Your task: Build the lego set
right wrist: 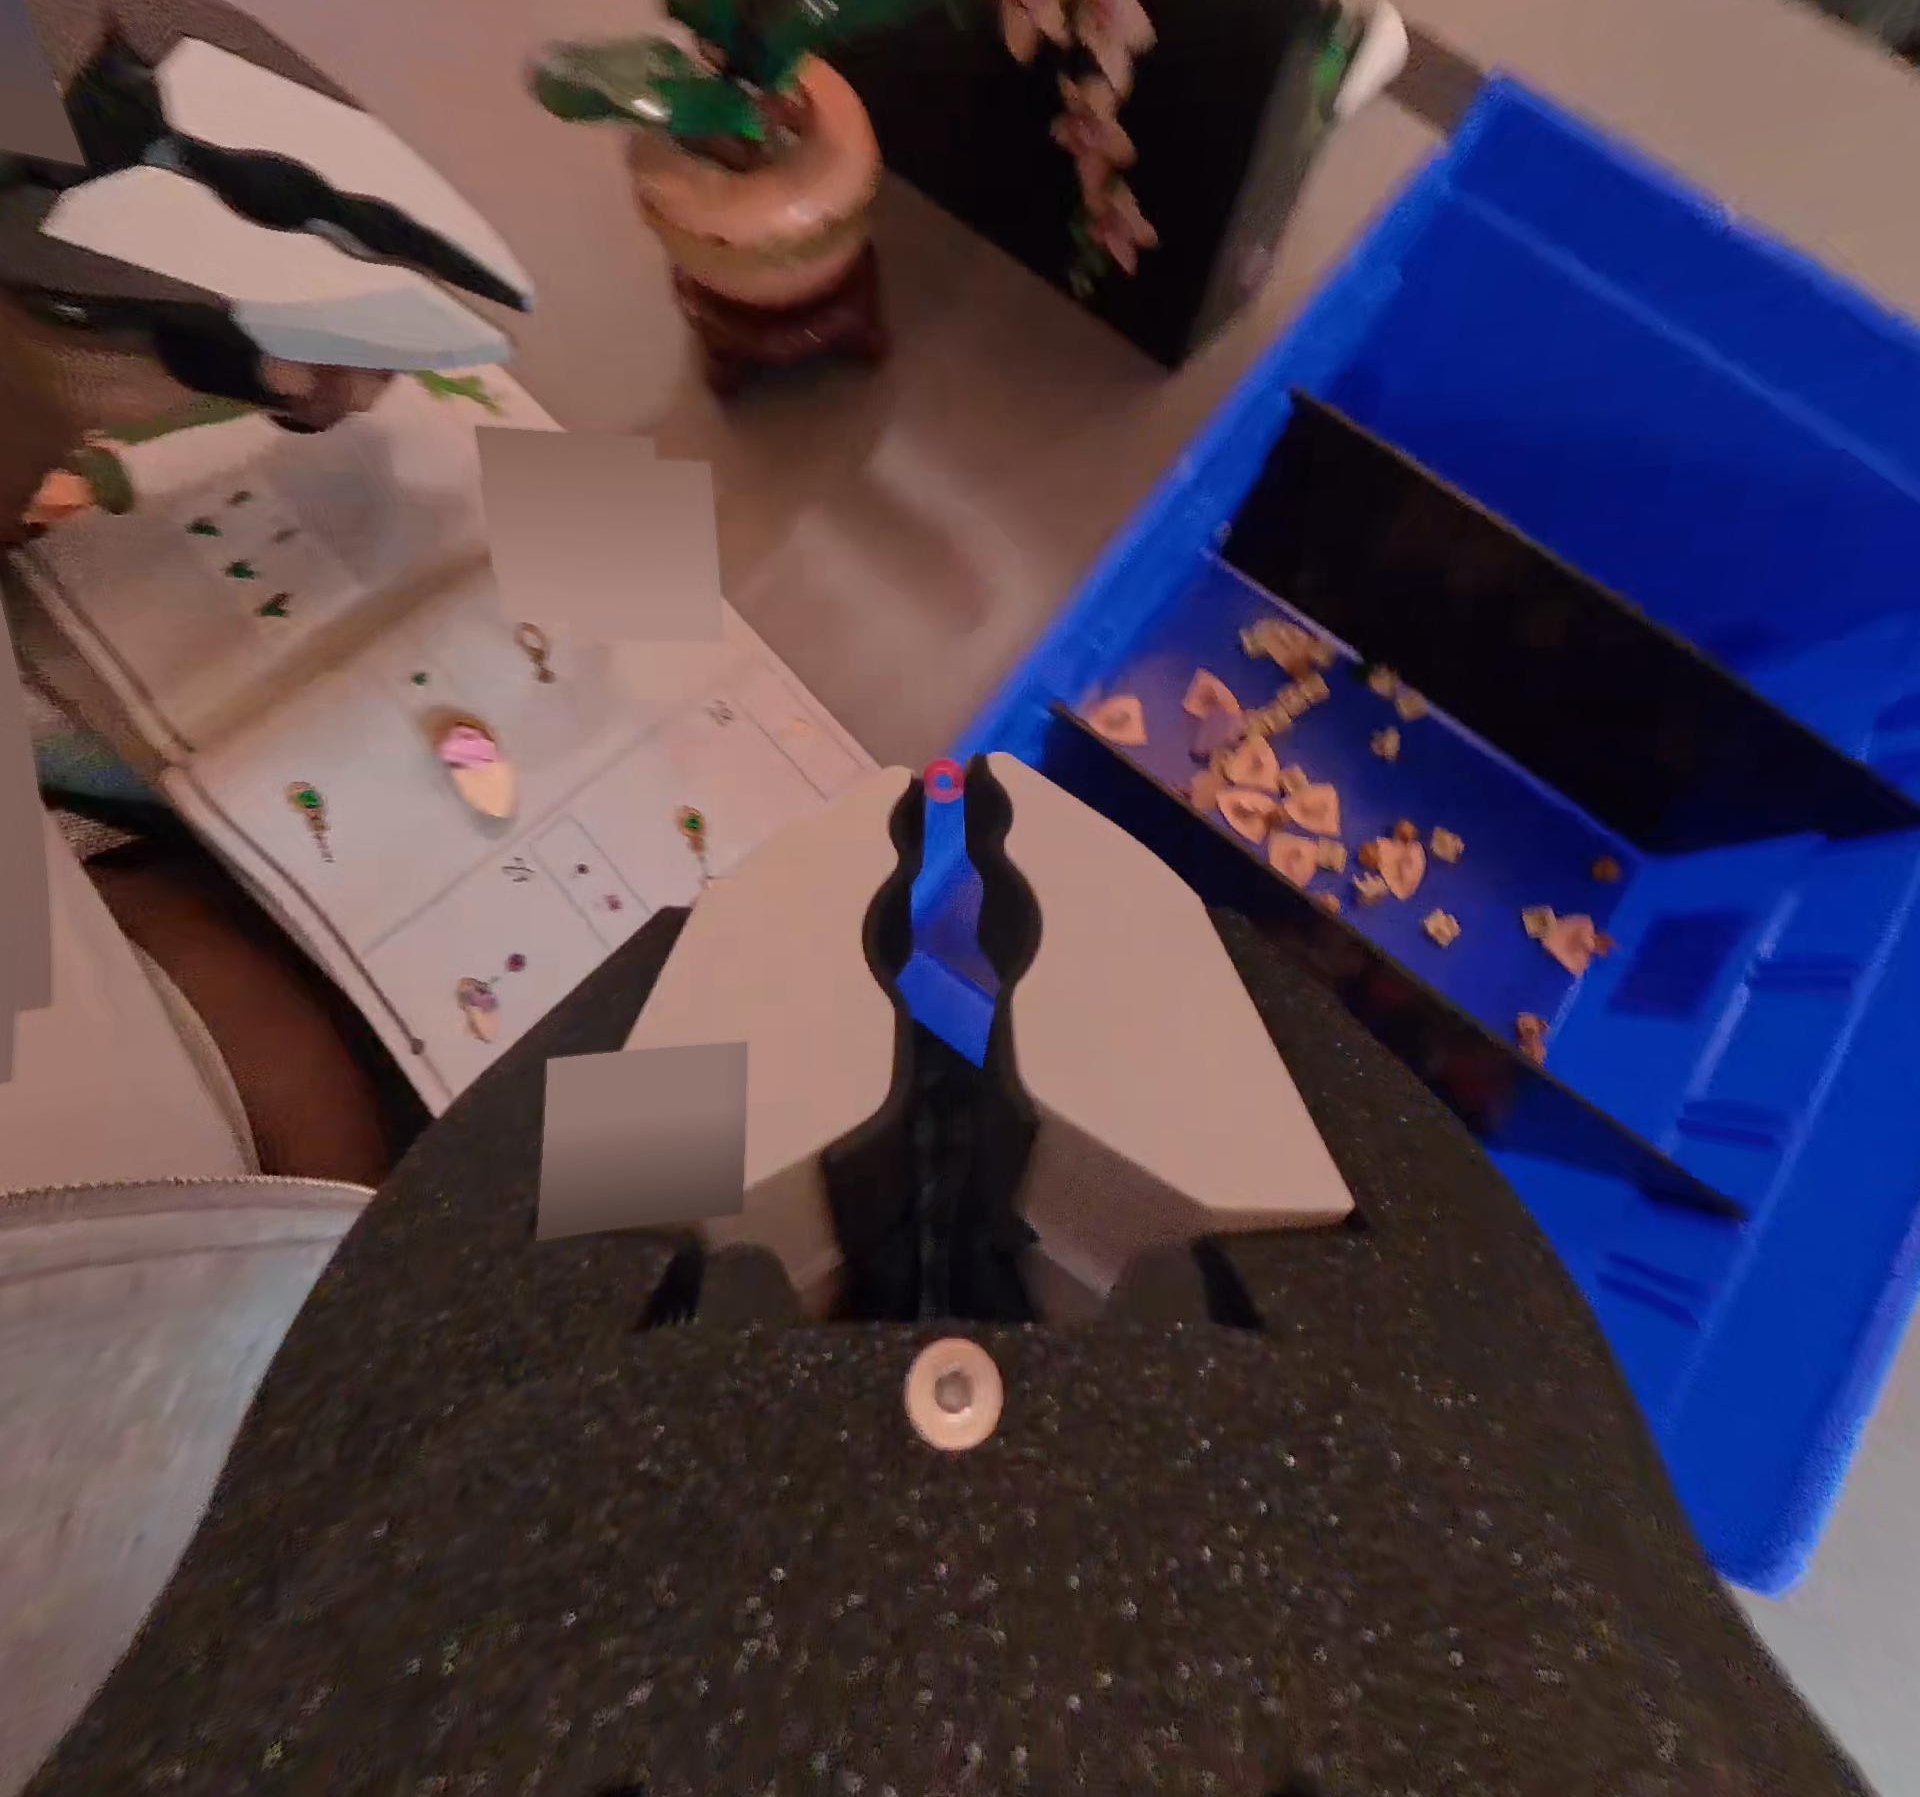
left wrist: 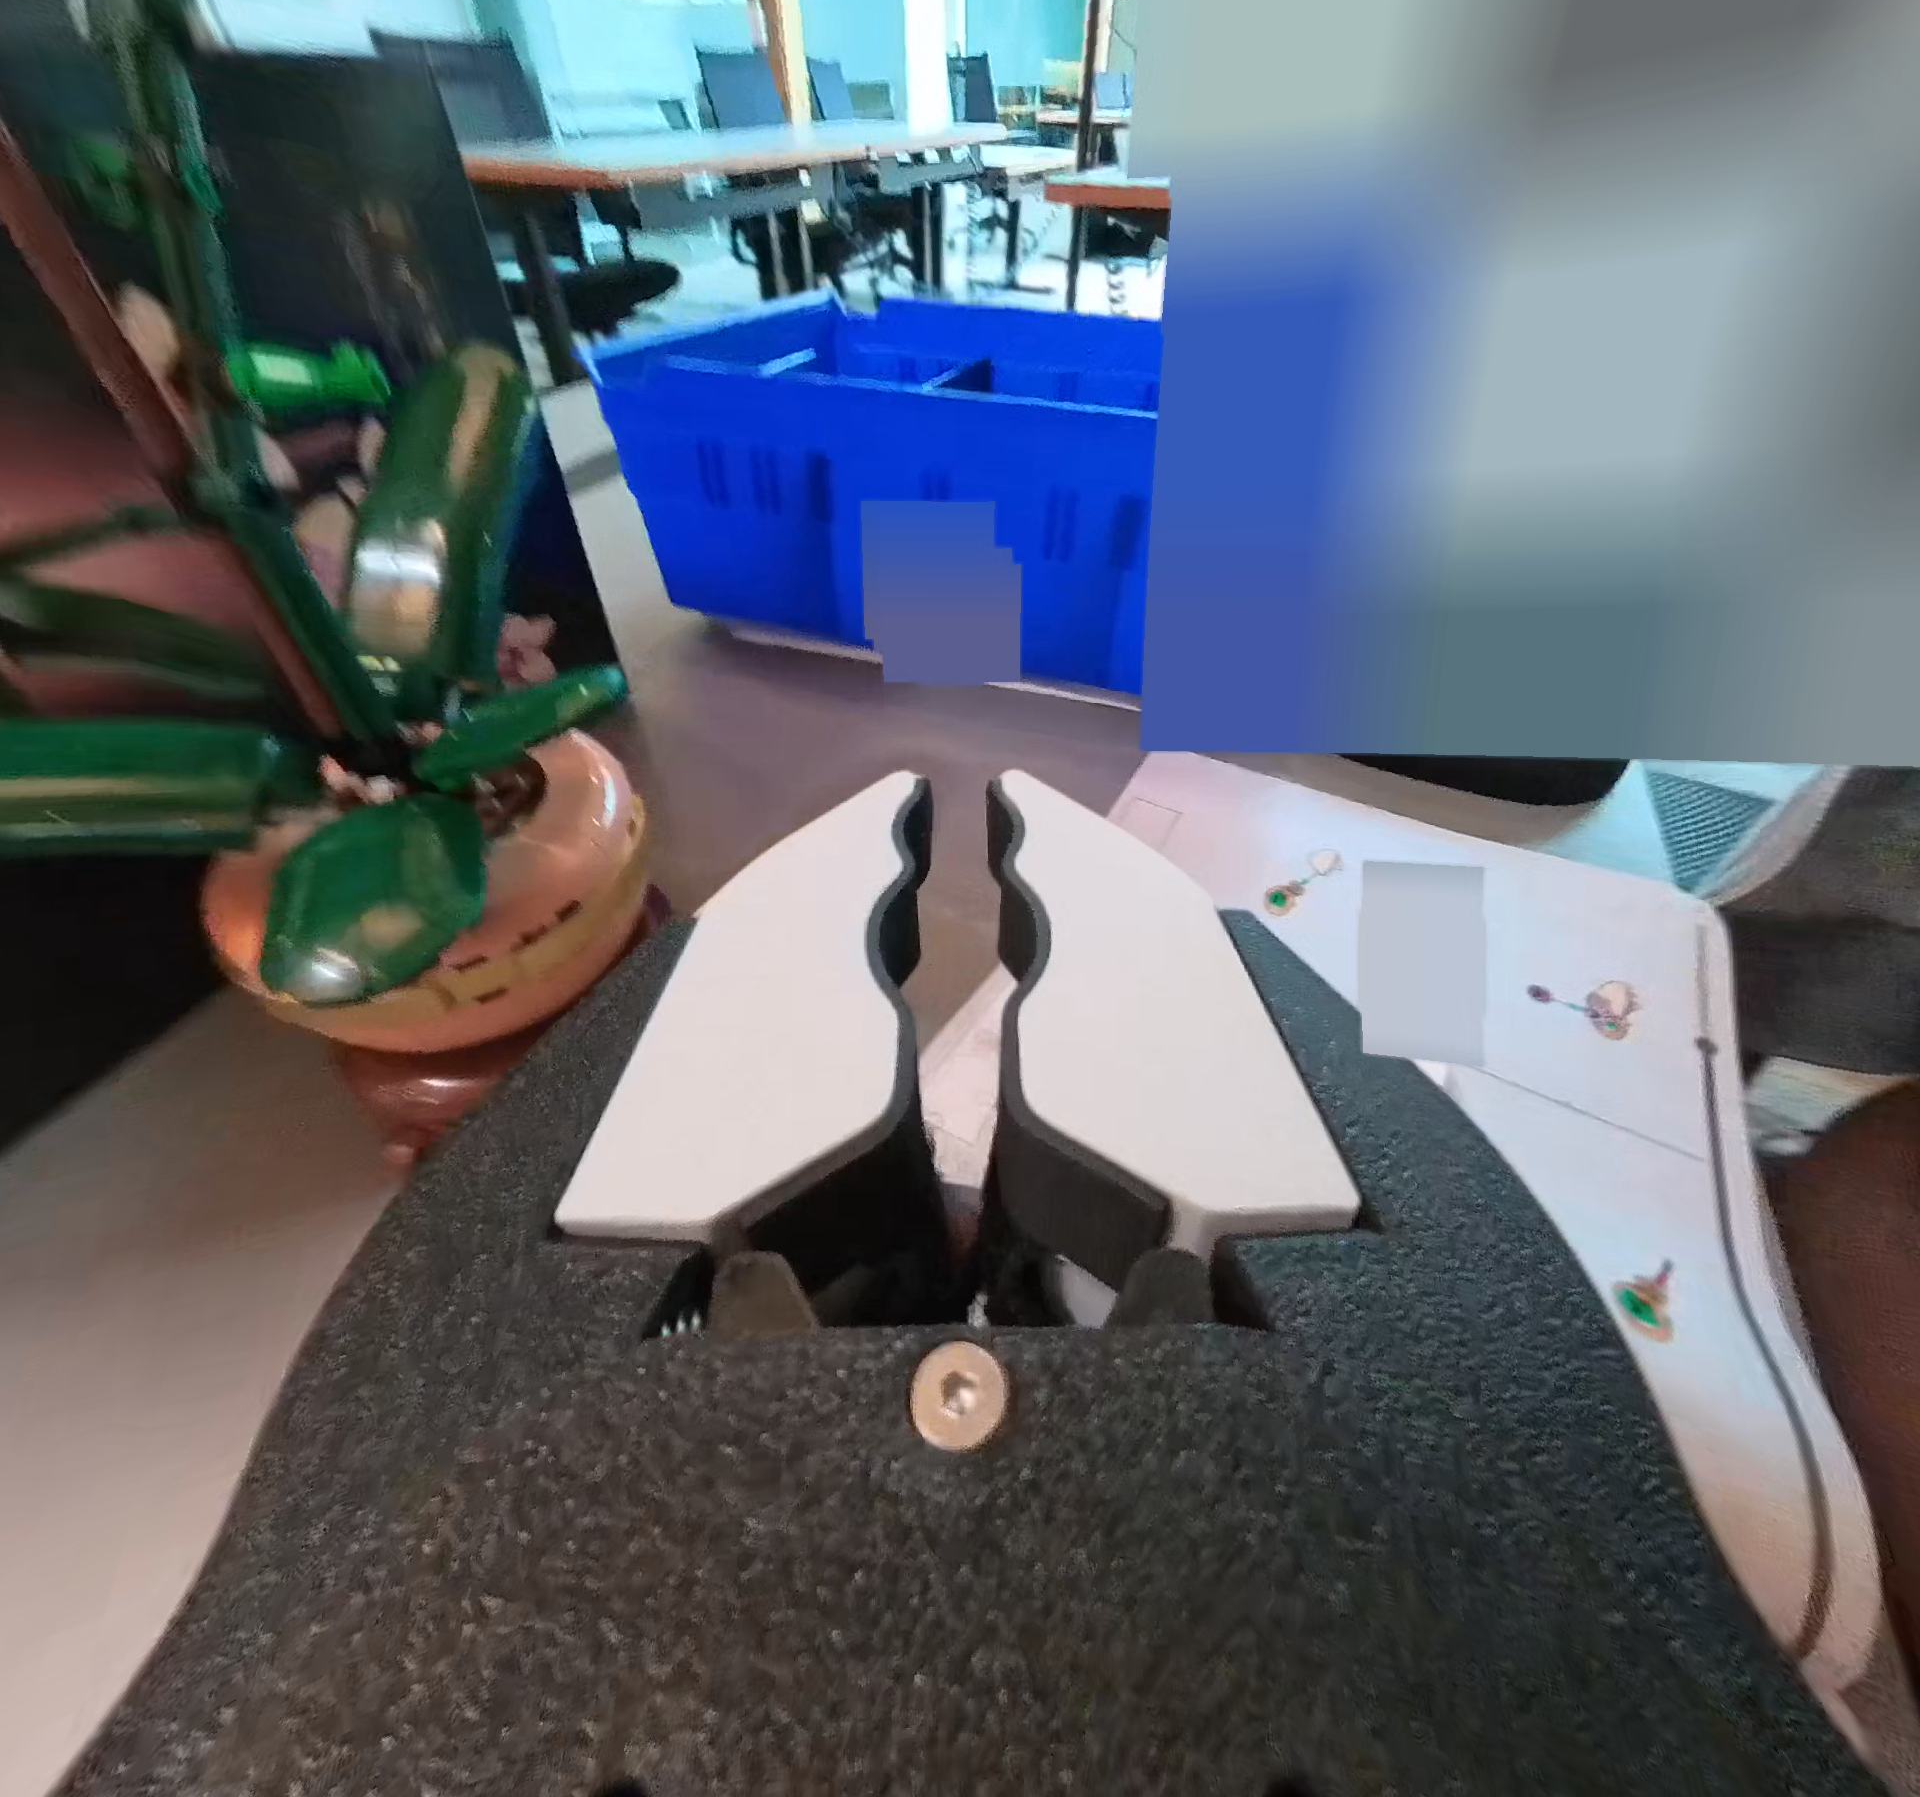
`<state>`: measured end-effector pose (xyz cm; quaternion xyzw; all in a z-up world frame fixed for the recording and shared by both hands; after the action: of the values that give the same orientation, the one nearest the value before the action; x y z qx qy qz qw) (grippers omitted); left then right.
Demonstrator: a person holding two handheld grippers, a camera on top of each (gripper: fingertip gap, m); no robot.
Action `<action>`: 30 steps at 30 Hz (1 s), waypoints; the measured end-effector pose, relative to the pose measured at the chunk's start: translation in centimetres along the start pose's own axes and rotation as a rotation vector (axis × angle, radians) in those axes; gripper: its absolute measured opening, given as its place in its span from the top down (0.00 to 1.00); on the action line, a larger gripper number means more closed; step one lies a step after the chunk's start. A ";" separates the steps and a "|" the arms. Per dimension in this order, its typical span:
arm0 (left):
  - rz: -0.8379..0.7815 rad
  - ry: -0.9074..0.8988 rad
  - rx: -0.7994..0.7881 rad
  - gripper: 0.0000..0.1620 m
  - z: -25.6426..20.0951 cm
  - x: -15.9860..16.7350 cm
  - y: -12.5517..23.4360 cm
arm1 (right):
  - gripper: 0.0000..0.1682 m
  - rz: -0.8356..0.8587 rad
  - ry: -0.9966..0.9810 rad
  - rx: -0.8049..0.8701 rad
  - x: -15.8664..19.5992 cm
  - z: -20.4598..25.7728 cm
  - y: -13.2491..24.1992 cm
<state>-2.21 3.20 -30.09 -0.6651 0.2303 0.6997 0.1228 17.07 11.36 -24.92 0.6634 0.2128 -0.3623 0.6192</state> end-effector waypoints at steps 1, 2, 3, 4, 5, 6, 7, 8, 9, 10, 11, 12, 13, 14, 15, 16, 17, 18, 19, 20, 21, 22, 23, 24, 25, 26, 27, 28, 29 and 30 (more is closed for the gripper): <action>-0.023 -0.046 -0.020 0.94 -0.1 -0.6 0.4 | 0.95 -0.028 0.035 -0.014 -0.5 1.2 0.0; -0.048 -0.089 -0.038 0.94 -0.3 -1.2 0.8 | 0.95 -0.052 0.062 -0.034 -0.8 2.5 -0.1; -0.074 -0.126 -0.055 0.94 -0.5 -1.9 1.3 | 0.95 -0.075 0.085 -0.061 -1.0 3.9 -0.3; -0.096 -0.153 -0.063 0.94 -0.8 -2.5 1.9 | 0.96 -0.093 0.104 -0.090 -1.1 5.3 -0.6; -0.107 -0.172 -0.061 0.94 -1.2 -3.0 2.4 | 0.96 -0.100 0.121 -0.116 -1.0 6.5 -0.9; -0.106 -0.182 -0.054 0.94 -1.7 -3.3 3.0 | 0.96 -0.100 0.138 -0.136 -0.7 7.6 -1.3; -0.094 -0.191 -0.043 0.93 -2.2 -3.3 3.5 | 0.96 -0.095 0.150 -0.152 -0.2 8.5 -1.6; -0.074 -0.201 -0.028 0.93 -2.8 -3.1 4.1 | 0.96 -0.082 0.157 -0.161 0.4 9.2 -2.0; -0.052 -0.214 -0.016 0.93 -3.3 -2.8 4.6 | 0.96 -0.061 0.159 -0.161 1.2 9.6 -2.4; -0.036 -0.224 -0.011 0.93 -3.8 -2.3 5.1 | 0.96 -0.038 0.160 -0.160 2.1 9.9 -2.8; -0.026 -0.230 -0.006 0.93 -4.4 -1.8 5.4 | 0.96 -0.019 0.157 -0.157 2.9 10.0 -3.1; -0.019 -0.230 0.005 0.93 -5.0 -1.2 5.7 | 0.96 -0.003 0.151 -0.154 3.7 10.1 -3.3; -0.010 -0.228 0.025 0.93 -5.6 -0.6 5.9 | 0.96 0.007 0.141 -0.161 4.3 10.2 -3.5; 0.003 -0.223 0.045 0.93 -6.3 0.0 5.9 | 0.96 0.010 0.129 -0.173 4.9 10.4 -3.7; 0.017 -0.218 0.064 0.93 -6.8 0.5 5.9 | 0.96 0.020 0.115 -0.176 5.4 10.4 -3.8; 0.028 -0.206 0.078 0.93 -7.3 1.0 5.7 | 0.95 0.032 0.106 -0.174 5.9 10.3 -4.0; 0.042 -0.185 0.096 0.93 -7.8 1.3 5.5 | 0.95 0.042 0.106 -0.175 6.2 10.2 -4.1; 0.067 -0.155 0.125 0.93 -8.3 1.6 5.2 | 0.96 0.050 0.111 -0.177 6.5 10.2 -4.3; 0.091 -0.124 0.157 0.92 -8.8 1.9 5.0 | 0.96 0.059 0.122 -0.181 6.7 10.2 -4.4; 0.102 -0.103 0.179 0.92 -9.2 2.1 4.7 | 0.96 0.068 0.133 -0.186 7.0 10.1 -4.4; 0.101 -0.094 0.188 0.92 -9.4 2.1 4.5 | 0.96 0.077 0.140 -0.192 7.3 10.1 -4.5; 0.099 -0.091 0.189 0.92 -9.4 2.3 4.3 | 0.96 0.083 0.141 -0.201 7.5 10.0 -4.6; 0.101 -0.091 0.187 0.92 -9.3 2.4 4.1 | 0.96 0.084 0.139 -0.208 7.8 10.0 -4.7; 0.108 -0.092 0.185 0.92 -9.3 2.7 3.9 | 0.96 0.081 0.136 -0.216 7.9 10.1 -4.8; 0.120 -0.090 0.189 0.92 -9.2 2.9 3.7 | 0.96 0.076 0.135 -0.228 8.1 10.1 -4.9; 0.126 -0.088 0.200 0.92 -9.3 2.9 3.7 | 0.96 0.070 0.136 -0.238 8.2 10.2 -5.1; 0.125 -0.091 0.208 0.92 -9.3 2.9 3.7 | 0.96 0.064 0.137 -0.245 8.3 10.2 -5.2; 0.127 -0.092 0.211 0.92 -9.3 2.9 3.6 | 0.96 0.059 0.144 -0.253 8.3 10.2 -5.3; 0.134 -0.087 0.212 0.92 -9.3 3.0 3.6 | 0.96 0.053 0.152 -0.260 8.4 10.2 -5.4; 0.142 -0.081 0.214 0.92 -9.3 3.1 3.5 | 0.96 0.050 0.160 -0.263 8.5 10.1 -5.5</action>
<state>3.95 -4.76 -32.64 -0.6014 0.3449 0.7044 0.1524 16.33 0.88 -34.58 0.6084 0.2904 -0.2619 0.6906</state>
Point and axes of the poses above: each gripper's, where its closed fingertips meet, y back along the fingers, x out of its underside, z = x × y across the jaws, the point moved 3 cm from there along y, back along the fingers, and after that the axes turned 5 degrees about -x, right-handed, at the moved point
